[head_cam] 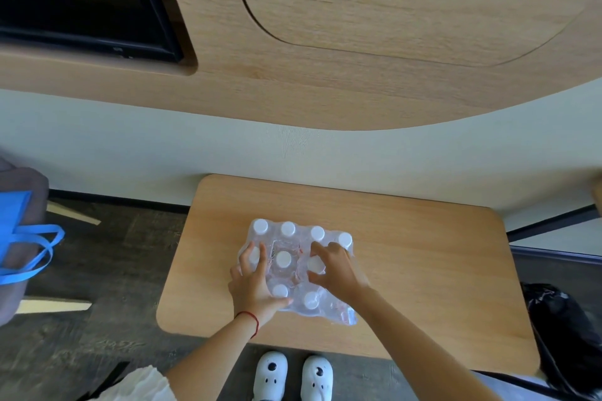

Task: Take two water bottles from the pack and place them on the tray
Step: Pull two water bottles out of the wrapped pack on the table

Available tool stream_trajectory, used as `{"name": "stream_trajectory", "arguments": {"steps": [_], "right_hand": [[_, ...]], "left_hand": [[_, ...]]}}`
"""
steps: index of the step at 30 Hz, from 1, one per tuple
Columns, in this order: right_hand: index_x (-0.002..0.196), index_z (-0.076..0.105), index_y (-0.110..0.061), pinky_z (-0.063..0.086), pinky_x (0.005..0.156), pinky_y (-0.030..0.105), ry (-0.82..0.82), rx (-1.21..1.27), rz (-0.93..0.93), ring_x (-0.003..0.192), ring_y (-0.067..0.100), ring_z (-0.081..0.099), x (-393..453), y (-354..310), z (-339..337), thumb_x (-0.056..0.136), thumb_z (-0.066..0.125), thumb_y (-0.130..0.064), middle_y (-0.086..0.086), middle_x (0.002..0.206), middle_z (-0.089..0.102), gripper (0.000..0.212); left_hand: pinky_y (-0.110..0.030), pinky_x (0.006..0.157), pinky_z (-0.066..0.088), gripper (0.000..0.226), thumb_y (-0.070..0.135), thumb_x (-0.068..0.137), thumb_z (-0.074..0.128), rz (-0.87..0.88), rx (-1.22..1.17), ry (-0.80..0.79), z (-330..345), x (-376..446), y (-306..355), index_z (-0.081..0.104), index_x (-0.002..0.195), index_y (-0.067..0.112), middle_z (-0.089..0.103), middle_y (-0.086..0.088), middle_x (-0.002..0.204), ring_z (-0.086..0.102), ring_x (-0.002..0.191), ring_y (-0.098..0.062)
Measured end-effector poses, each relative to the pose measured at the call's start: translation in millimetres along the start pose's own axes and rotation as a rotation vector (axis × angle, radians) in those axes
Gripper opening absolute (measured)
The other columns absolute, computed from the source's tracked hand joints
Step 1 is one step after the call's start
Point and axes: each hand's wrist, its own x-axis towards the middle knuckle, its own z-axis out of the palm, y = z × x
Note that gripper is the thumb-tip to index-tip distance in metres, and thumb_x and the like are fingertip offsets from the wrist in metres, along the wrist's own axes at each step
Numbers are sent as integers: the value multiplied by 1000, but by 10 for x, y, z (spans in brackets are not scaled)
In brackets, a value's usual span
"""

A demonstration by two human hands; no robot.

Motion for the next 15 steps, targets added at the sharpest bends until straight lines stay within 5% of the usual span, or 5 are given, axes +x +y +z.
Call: {"name": "stream_trajectory", "arguments": {"steps": [5,9,10,12,15], "right_hand": [[93,50,-11,32,57,27,11,-23,-67,66,23,44,-128,-241,-479,75,71,-28,7,75,54,33],[78,45,-15,28,51,28,46,90,-164,59,26,40,-271,-598,-1101,73,72,-23,4,65,48,28],[75,40,-20,29,50,29,57,105,-198,58,26,41,-294,-703,-1279,72,72,-24,3,63,49,32],[73,35,-25,32,49,29,82,118,-265,55,25,41,-322,-895,-1605,71,73,-25,1,59,49,38],[70,36,-24,31,47,30,125,207,-343,52,19,35,-339,-1122,-1864,69,73,-24,-3,54,44,38]], "left_hand": [[-45,103,41,125,55,56,79,-36,29,-99,-46,5,57,-5,147,35,-5,-5,157,16,138,-33],[-52,116,8,140,74,39,73,31,-16,-240,-330,17,359,-21,140,47,-29,3,154,-22,143,-29],[-46,116,11,139,72,37,76,131,-134,-250,-443,7,465,-18,137,55,-22,4,156,-18,145,-23],[-27,109,34,128,57,36,87,254,-572,-316,-733,-71,693,11,139,53,24,3,155,23,143,-14],[-6,76,50,76,28,47,90,352,-834,-337,-1030,-167,794,51,112,32,72,18,104,64,101,2]]}}
